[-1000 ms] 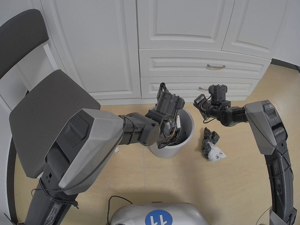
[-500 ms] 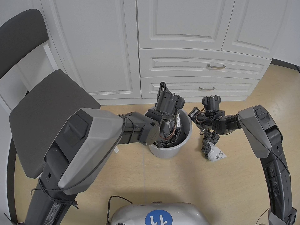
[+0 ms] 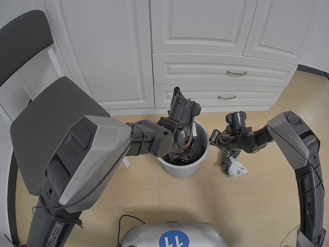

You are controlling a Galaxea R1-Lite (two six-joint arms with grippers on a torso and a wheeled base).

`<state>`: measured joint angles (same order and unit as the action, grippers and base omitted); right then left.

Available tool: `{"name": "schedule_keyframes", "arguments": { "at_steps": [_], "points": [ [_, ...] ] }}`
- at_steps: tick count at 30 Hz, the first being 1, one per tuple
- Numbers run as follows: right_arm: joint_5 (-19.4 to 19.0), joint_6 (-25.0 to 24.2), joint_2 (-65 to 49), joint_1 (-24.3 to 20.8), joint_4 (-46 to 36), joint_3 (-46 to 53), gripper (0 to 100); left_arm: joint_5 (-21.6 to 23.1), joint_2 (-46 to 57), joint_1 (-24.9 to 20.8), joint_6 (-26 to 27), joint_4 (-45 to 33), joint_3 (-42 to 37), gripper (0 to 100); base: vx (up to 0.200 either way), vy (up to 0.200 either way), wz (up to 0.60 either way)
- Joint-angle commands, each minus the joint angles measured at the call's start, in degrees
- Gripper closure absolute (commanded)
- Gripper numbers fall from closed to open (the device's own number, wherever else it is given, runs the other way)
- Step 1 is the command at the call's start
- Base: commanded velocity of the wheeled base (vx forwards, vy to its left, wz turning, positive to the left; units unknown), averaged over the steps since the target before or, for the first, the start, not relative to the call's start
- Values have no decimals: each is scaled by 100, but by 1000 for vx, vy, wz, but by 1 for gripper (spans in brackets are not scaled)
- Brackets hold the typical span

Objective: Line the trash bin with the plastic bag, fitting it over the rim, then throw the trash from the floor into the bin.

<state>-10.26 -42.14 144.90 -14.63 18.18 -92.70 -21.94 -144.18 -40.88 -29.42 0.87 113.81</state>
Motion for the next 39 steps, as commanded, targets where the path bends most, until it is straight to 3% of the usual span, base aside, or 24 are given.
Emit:
{"name": "schedule_keyframes", "arguments": {
  "at_steps": [1, 11, 18, 19, 26, 31, 39],
  "points": [
    [-142, 373, -295, 48, -7, 454, 100, -3, 21, -17, -12, 1, -26, 100, 0, 0, 0],
    [-213, 1173, -366, 382, 2, 867, 100, -3, -128, -219, -3, 45, -201, 100, 0, 0, 0],
    [-213, 1200, -366, 505, 63, 832, 100, -3, -154, -307, -3, -7, -228, 100, 0, 0, 0],
    [-213, 1200, -366, 505, 72, 823, 100, -3, -154, -307, -3, 1, -219, 0, 0, 0, 0],
    [-213, 1191, -436, 531, 72, 815, 100, -38, 241, -281, 112, -16, -465, 0, 0, 0, 0],
    [-204, 1200, -462, 514, 72, 832, 100, 6, 1199, -571, 366, 28, -1529, 0, 0, 0, 0],
    [-169, 1164, -629, 505, 81, 841, 100, -73, 1797, -650, 481, 63, -1898, 0, 0, 0, 0]
  ]
}}
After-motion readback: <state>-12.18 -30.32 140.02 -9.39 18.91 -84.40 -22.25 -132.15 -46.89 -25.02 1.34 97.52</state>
